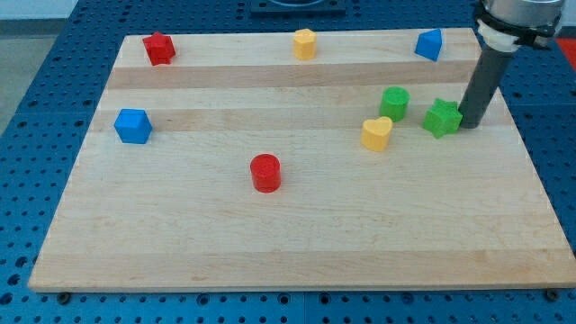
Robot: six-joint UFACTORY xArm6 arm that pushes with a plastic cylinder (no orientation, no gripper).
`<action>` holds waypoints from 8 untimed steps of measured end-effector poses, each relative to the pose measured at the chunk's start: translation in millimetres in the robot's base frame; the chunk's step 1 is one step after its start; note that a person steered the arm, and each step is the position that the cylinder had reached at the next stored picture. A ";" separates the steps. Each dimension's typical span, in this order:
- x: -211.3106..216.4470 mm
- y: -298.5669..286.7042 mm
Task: Slightly move the green star diagonally to the yellow heart
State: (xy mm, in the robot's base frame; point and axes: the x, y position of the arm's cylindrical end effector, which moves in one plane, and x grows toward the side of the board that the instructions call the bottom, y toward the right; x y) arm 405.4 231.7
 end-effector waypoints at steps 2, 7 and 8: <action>29.1 13.7; 23.1 -65.6; 6.4 -65.7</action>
State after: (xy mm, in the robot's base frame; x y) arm 411.8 166.0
